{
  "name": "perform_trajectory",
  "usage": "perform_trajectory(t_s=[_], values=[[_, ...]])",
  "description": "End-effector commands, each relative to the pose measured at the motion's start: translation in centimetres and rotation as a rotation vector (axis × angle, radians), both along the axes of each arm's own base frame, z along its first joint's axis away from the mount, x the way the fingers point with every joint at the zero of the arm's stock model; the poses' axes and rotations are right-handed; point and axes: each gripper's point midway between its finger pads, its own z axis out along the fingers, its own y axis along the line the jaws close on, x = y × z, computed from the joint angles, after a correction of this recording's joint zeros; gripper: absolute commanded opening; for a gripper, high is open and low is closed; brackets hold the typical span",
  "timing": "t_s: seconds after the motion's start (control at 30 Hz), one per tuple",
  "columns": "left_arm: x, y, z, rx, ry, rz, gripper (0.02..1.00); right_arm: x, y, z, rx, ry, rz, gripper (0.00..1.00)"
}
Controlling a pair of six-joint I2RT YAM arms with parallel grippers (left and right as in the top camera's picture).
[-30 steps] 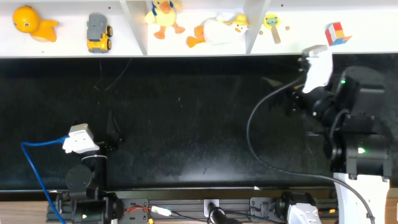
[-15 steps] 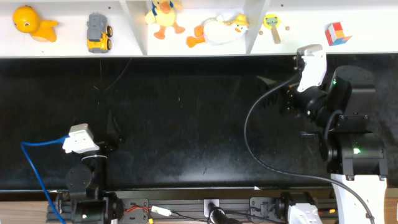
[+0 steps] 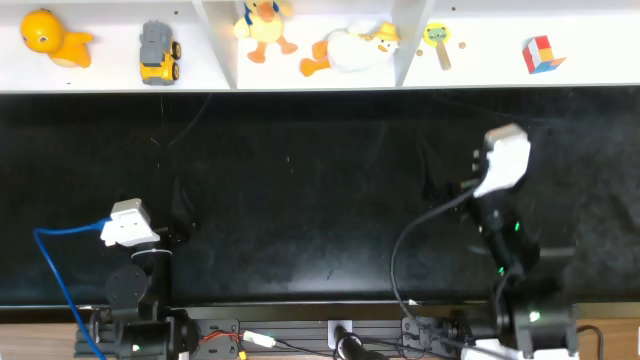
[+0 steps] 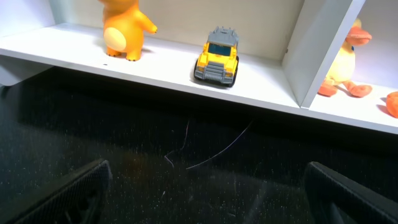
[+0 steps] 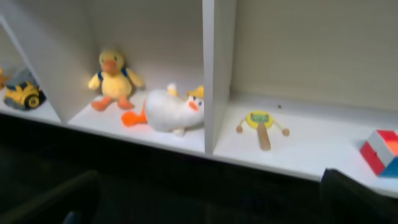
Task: Store Toys
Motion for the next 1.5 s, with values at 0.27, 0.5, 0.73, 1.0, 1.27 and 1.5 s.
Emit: perform_trajectory(t_s=[0.27,0.5,0.73,1.0,1.27,1.5], values=[[0.0,-0.3,0.1,-0.004,-0.009,-0.017,0.998,-4.0,-0.6,-4.9,0.046,-0.150,-0.023,0.996],[0.0,-0.3,0.1,-0.004,-0.009,-0.017,0.998,-4.3,-1.1,-6.8,0.122,-0.181,-0.055,0.993],[0.0,-0.3,0.1,-0.004,-0.009,-0.017,0.998,-3.1,-1.5,-9.5,0.271,-0.164,-0.102,0.996],[0.0,-0.3,0.1,-0.004,-0.009,-0.017,0.996,-3.1,-1.3,-10.4,0.265,-0.124,-0.106,0.996],[0.0,-0.3,0.1,-0.004,-0.009,-0.017,0.998,-3.1,-1.3,-10.5,0.265,-0.122,-0.107,0.996],[0.0,-0.3,0.1,-0.004,-0.009,-0.017,0.998,-3.1,-1.3,-10.5,0.265,-0.121,-0.107,0.996]])
